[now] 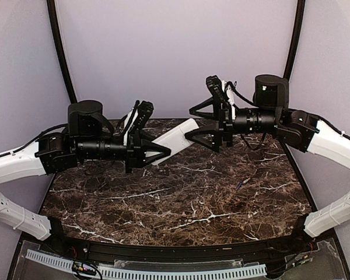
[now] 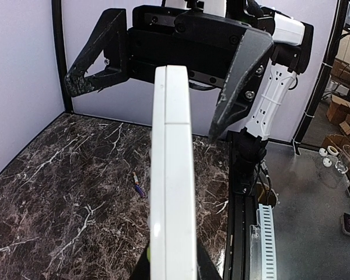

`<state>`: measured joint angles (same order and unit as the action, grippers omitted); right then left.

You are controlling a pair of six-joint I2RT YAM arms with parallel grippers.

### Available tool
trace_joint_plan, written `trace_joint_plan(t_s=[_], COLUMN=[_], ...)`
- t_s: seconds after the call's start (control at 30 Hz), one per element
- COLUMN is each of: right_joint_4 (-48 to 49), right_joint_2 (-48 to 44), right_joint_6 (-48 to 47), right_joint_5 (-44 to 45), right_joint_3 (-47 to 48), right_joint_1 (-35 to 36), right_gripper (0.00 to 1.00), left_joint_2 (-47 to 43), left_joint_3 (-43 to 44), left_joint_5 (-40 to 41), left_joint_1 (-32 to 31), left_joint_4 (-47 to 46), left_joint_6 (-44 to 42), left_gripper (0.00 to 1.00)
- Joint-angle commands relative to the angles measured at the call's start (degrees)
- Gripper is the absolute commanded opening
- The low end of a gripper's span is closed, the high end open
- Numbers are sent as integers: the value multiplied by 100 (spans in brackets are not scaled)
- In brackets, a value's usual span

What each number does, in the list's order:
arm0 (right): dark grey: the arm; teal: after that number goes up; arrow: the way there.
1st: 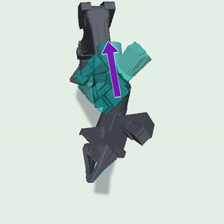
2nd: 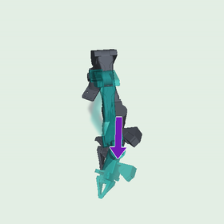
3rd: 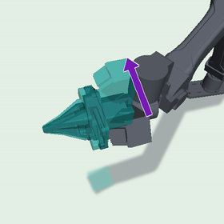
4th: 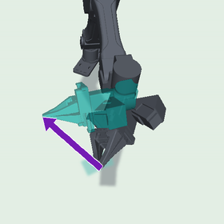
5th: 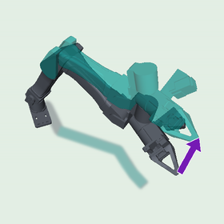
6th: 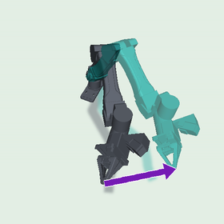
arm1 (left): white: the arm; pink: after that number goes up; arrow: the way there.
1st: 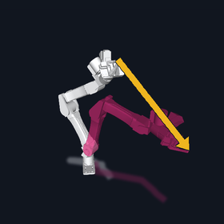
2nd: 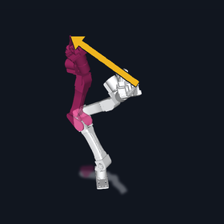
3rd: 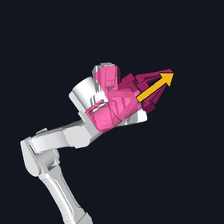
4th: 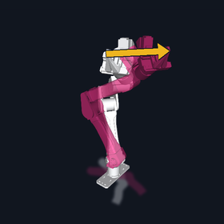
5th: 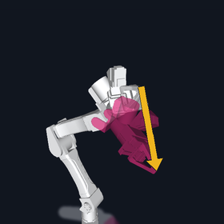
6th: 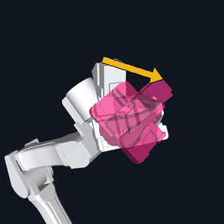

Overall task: Load the batteries into the remote control
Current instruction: Remove the battery cover from the remote control.

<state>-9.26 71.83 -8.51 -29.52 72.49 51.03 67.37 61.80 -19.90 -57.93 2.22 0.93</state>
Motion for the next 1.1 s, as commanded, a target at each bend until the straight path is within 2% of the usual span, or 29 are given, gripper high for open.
trace_joint_plan(t_s=[0.0,0.07,0.27,0.47,0.57,0.77,0.93,1.07], right_joint_4=[323,324,-48,-165,-233,-373,-353,-364], right_joint_2=[138,181,369,272,212,140,51,56], right_joint_6=[76,69,19,8,16,16,33,144], right_joint_5=[-15,-50,-190,-325,-420,-463,-537,-625], right_joint_3=[33,20,203,182,181,186,112,135], right_joint_1=[50,48,21,-86,-185,-323,-365,-366], right_gripper=[87,83,54,40,26,17,20,26], left_joint_2=[-144,-145,-214,-324,-398,-539,-581,-541], left_joint_3=[-53,-78,-141,-233,-290,-334,-367,-375], left_joint_5=[-50,-80,-235,-290,-376,-475,-314,-166], left_joint_1=[-11,-12,-9,-8,-8,-12,-8,-11], left_joint_4=[-396,-417,-457,-279,-106,180,166,35], left_joint_6=[145,158,128,-43,-269,-501,-493,-395], left_gripper=[0,0,0,0,0,0,0,0])
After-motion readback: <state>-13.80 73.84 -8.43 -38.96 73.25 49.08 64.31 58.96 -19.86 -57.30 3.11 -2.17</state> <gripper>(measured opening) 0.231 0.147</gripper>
